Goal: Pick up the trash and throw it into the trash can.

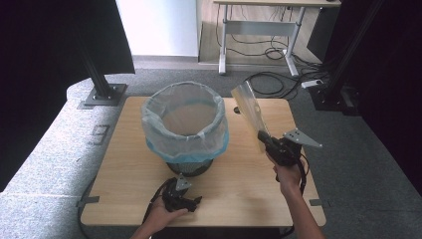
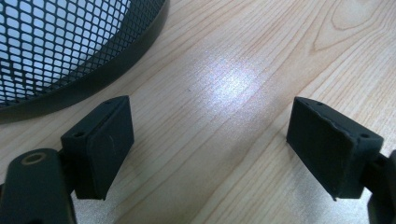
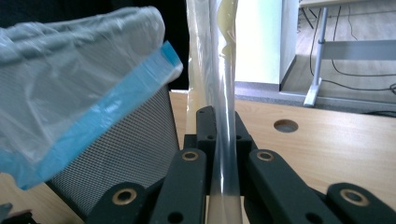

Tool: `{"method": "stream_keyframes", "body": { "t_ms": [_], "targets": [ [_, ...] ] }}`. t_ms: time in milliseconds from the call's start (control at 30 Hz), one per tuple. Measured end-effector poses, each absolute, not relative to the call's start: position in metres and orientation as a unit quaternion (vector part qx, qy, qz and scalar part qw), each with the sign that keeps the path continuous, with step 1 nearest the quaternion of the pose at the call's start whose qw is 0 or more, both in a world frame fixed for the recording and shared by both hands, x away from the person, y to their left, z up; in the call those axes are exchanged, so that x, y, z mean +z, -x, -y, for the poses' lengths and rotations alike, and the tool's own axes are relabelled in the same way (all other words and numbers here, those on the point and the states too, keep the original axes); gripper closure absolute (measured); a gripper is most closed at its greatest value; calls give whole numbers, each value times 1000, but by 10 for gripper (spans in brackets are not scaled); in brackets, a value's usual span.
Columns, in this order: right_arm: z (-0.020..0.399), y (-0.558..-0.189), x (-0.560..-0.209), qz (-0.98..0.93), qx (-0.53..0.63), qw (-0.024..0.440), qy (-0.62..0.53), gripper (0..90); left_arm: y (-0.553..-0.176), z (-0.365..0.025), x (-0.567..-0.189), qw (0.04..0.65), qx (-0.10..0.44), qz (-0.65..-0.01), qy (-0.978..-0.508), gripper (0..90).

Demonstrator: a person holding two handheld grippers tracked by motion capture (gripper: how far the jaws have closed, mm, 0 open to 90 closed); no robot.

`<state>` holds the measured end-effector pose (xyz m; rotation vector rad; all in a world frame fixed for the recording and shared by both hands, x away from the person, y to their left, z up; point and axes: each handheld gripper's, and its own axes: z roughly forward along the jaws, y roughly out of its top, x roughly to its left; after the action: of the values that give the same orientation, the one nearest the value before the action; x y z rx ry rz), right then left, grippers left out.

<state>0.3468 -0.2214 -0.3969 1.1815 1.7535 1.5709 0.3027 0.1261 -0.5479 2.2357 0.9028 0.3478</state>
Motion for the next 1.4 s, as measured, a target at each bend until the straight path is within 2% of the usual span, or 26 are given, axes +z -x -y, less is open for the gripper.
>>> {"method": "stream_keyframes", "body": {
  "t_ms": [300,567,1400],
  "targets": [
    [217,-348,-384,-637,589,253,-428,878,-303,-126,-548,346,134,-348,-861,147],
    [201,-350,-357,-641,595,261,-409,878,-303,-126,-548,346,133,-349,-861,147],
    [110,-392,-305,-666,600,243,-370,877,-303,-126,-548,344,134,-346,-863,147]
  ]
}}
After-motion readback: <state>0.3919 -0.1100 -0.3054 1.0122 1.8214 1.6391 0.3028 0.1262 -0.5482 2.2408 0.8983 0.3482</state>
